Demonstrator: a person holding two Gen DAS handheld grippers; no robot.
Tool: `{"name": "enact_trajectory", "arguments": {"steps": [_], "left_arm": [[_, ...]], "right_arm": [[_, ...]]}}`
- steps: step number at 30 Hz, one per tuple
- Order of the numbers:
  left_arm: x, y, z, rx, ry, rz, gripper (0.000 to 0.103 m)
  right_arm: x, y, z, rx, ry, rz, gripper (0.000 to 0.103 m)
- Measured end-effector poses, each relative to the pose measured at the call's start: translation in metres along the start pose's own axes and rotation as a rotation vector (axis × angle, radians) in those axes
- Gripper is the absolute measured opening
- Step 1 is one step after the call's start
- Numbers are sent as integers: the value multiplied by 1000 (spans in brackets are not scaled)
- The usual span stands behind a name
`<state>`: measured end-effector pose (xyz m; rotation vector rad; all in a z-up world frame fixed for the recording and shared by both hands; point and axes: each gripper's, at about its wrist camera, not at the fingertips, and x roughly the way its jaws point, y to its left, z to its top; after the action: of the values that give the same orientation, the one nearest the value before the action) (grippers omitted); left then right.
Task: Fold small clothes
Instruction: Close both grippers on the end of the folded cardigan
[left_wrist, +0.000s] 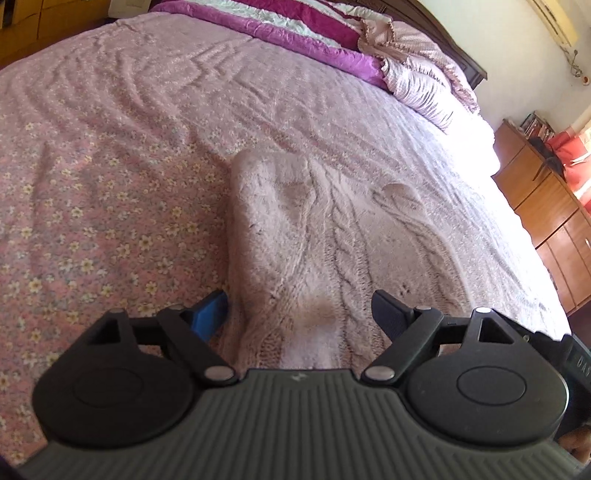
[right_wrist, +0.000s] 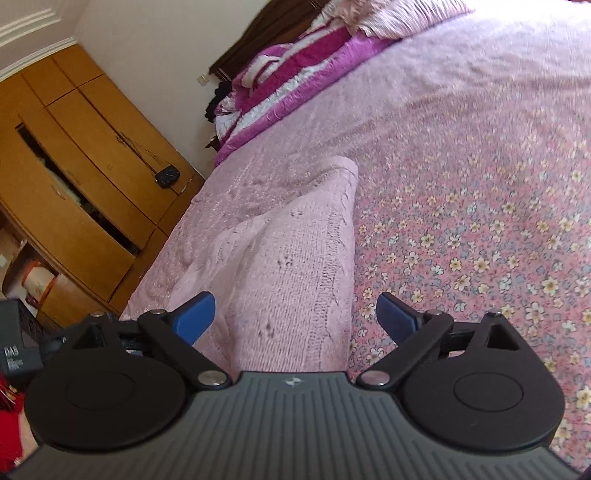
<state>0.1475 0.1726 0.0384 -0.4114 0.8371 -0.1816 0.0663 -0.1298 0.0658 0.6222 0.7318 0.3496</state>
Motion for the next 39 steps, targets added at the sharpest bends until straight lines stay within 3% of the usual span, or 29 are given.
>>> {"name": "enact_trajectory", "arguments": {"steps": [3,9,25,39], "left_arm": [[9,5,0,-10,19,11,86],[18,20,-6,-66,17,-67,86],[19,34,-17,-92,-41,-160,87],[21,44,-23,-125,-93,-242,87]], "right_arm": [[12,-4,2,38,20,5,98],[32,-11,-1,117,58,22,98],[56,4,-18,-23,13,35,103],[73,16,-11,-88,47,-1,103]]}}
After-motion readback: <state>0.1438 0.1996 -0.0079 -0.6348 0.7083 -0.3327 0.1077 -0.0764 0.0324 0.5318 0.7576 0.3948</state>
